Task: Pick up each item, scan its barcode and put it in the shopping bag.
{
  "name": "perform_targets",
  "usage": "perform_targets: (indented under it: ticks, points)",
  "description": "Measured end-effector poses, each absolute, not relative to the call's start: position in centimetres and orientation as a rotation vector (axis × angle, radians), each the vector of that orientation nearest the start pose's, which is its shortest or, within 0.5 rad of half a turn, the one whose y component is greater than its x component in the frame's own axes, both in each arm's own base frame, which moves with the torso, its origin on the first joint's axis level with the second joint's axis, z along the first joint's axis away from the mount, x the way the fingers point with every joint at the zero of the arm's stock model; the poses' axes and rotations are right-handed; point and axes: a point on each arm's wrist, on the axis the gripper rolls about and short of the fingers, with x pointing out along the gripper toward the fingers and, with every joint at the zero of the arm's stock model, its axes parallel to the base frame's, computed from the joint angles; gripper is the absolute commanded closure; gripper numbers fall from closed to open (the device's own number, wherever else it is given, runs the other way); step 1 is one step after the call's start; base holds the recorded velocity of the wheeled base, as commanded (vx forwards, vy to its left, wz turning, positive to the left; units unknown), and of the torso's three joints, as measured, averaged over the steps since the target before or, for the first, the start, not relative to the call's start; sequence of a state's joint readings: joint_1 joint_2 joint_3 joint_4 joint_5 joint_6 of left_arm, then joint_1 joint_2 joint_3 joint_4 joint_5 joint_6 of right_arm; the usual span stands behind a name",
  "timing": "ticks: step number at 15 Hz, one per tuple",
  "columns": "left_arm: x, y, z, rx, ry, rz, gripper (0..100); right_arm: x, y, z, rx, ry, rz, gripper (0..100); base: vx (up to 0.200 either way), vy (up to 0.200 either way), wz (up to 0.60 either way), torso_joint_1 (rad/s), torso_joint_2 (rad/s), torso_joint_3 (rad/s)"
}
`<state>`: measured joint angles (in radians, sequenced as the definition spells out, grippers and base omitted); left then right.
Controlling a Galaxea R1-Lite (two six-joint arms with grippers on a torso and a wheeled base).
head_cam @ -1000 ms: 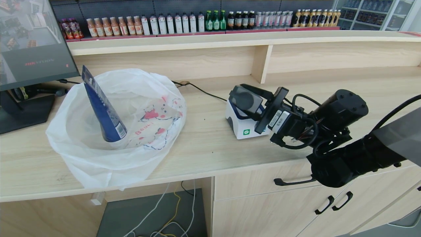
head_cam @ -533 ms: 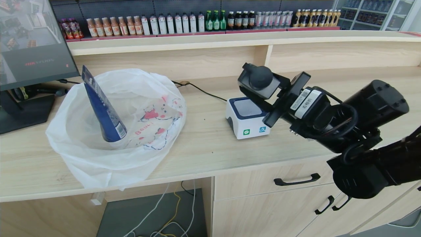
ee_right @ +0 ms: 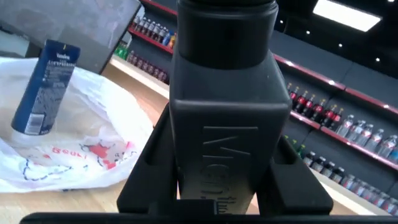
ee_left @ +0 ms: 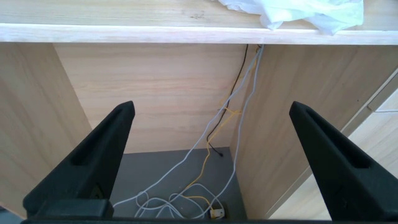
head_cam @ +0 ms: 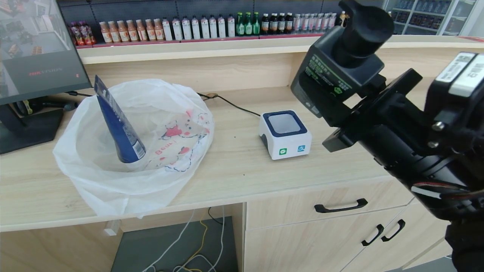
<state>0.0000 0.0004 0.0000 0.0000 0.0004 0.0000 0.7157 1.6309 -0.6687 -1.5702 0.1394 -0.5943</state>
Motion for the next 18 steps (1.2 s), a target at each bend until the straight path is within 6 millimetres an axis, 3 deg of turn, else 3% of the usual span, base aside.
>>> perform_targets:
  ticks: [3,7,13,18]
  points:
    - [-2.3,0.0,7.5,0.000,0.000,0.000,0,17.5,18.2,26.8,-0.178,-0.777,0.616,100,0.000,0.000,0.00,0.000,0.00,0.000]
    - [-2.3,0.0,7.5,0.001,0.000,0.000,0,16.8,18.4,26.4,0.029,-0.677,0.703,100,0.000,0.000,0.00,0.000,0.00,0.000]
    - [-2.3,0.0,7.5,0.000,0.000,0.000,0,17.9,16.0,21.7,-0.011,-0.477,0.658,100,0.000,0.000,0.00,0.000,0.00,0.000]
    - [-2.3,0.0,7.5,-0.001,0.000,0.000,0,16.8,14.7,18.6,-0.022,-0.333,0.677,100,0.000,0.040,0.00,0.000,0.00,0.000]
